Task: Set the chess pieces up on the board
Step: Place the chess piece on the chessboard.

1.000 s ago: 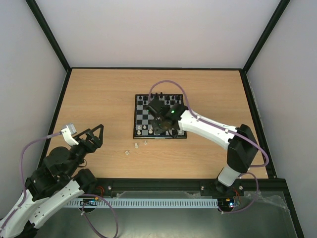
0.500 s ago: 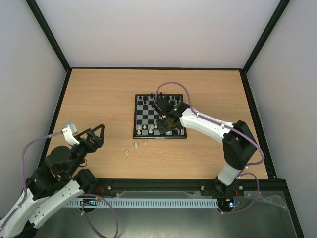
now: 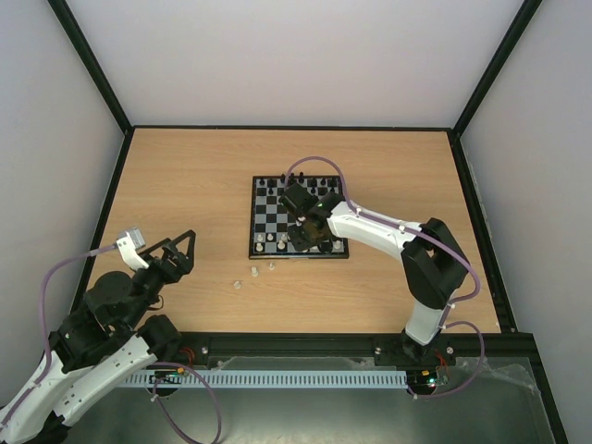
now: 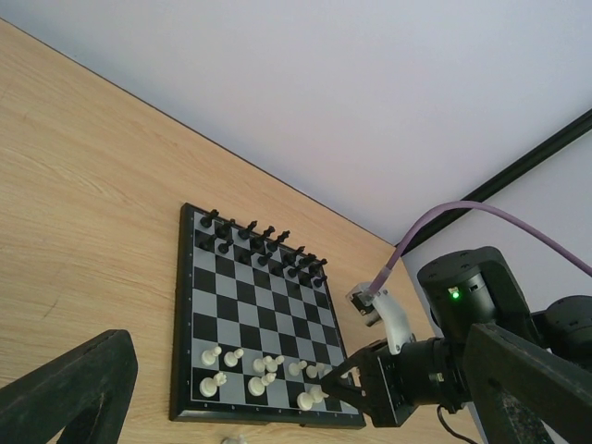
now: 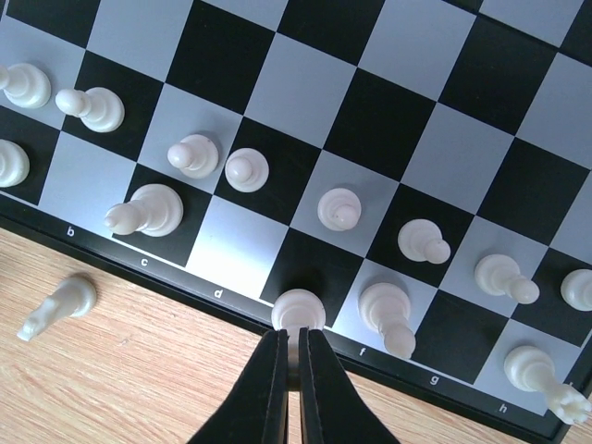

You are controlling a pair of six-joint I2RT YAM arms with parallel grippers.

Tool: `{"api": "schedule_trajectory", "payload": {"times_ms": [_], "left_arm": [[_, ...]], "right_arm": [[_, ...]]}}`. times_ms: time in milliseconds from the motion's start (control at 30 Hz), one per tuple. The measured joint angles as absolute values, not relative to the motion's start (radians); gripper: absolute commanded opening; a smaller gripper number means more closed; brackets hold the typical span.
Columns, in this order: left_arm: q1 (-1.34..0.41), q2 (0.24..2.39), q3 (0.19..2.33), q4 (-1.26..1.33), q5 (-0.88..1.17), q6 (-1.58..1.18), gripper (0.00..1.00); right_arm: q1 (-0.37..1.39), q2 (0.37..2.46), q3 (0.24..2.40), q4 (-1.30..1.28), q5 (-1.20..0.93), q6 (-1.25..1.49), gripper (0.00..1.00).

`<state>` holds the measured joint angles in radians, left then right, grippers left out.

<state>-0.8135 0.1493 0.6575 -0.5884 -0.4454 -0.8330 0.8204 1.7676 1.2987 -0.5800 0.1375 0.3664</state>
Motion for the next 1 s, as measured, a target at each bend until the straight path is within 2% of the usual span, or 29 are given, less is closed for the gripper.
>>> {"api": "schedule_trajectory", "payload": {"times_ms": [833,1000], "left_arm": [[-0.813,0.149,0.657,-0.588,-0.445,-0.831,0.99],[-0.813,0.149,0.658,-0.588,-0.445,-0.831,0.99]], "right_arm": [[0.793,1.807,1.318,-0.558,0.131,0.362,0.04],[0.792,1.808,1.319,-0.555,0.130,0.361,0.11]]}}
